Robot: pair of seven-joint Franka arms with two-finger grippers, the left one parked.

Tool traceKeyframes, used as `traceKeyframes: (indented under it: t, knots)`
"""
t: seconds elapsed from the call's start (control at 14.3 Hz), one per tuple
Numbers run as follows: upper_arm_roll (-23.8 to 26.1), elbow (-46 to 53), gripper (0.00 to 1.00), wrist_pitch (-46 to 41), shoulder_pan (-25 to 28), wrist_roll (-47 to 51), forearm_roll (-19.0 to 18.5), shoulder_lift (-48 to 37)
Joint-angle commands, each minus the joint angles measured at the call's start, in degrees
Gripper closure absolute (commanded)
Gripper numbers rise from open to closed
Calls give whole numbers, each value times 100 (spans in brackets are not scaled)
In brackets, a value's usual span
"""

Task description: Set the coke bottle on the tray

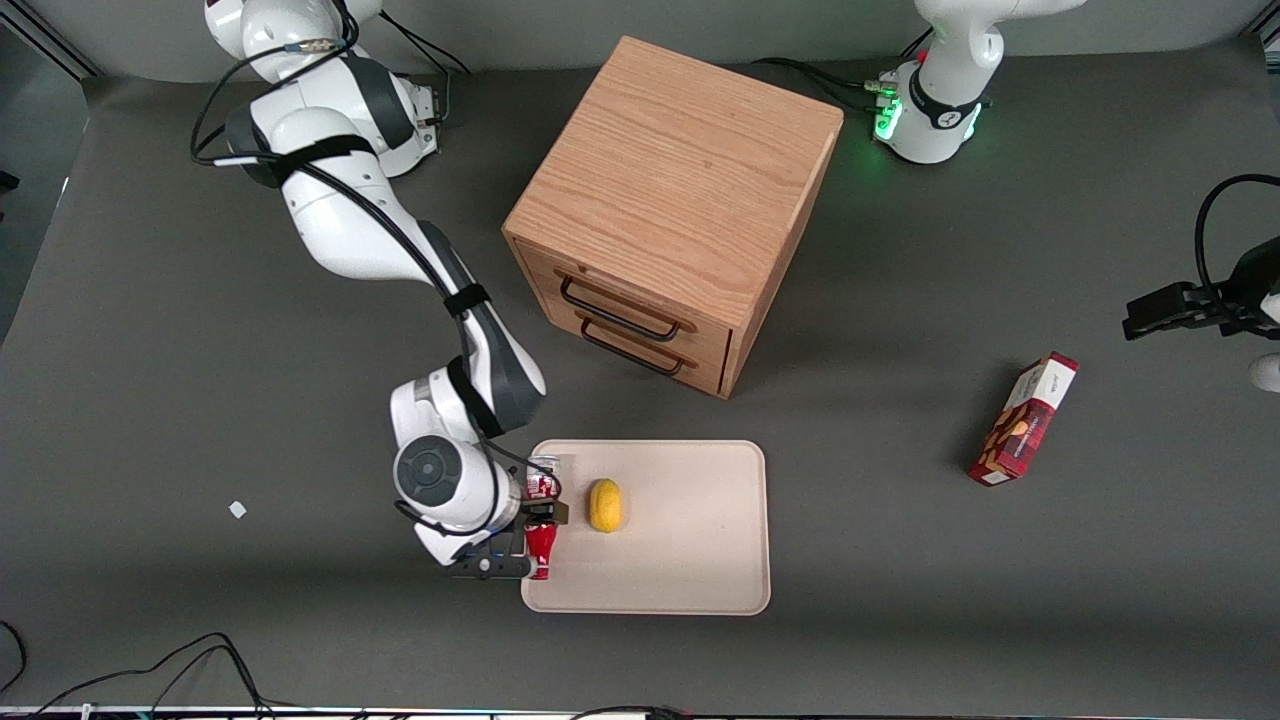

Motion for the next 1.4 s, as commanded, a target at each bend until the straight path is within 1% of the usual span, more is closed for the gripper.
traceKeyframes:
  t: [0.0,0.14,0.28,0.42,0.49,0.63,0.77,1.05,1.33]
  knots:
    - [370,-581,0,-829,-519,-221,175,-889]
    - [538,-1406,0,-866,-767,-301,123,-1618]
    - [530,-2154,0,-875,-837,-606,96,-2304]
    - [539,-2866,0,-901,-1126,-1020,96,-3007]
    - [530,-3252,0,-910,-1163,-1248,96,-3367]
    - [530,-3956,0,-901,-1417,-1548,96,-4010]
    - [539,-4501,0,-901,-1540,-1602,70,-4581]
    - [443,-5284,0,-901,-1515,-1576,61,-5531]
    - [328,-5663,0,-1024,-1479,-1523,52,-6313]
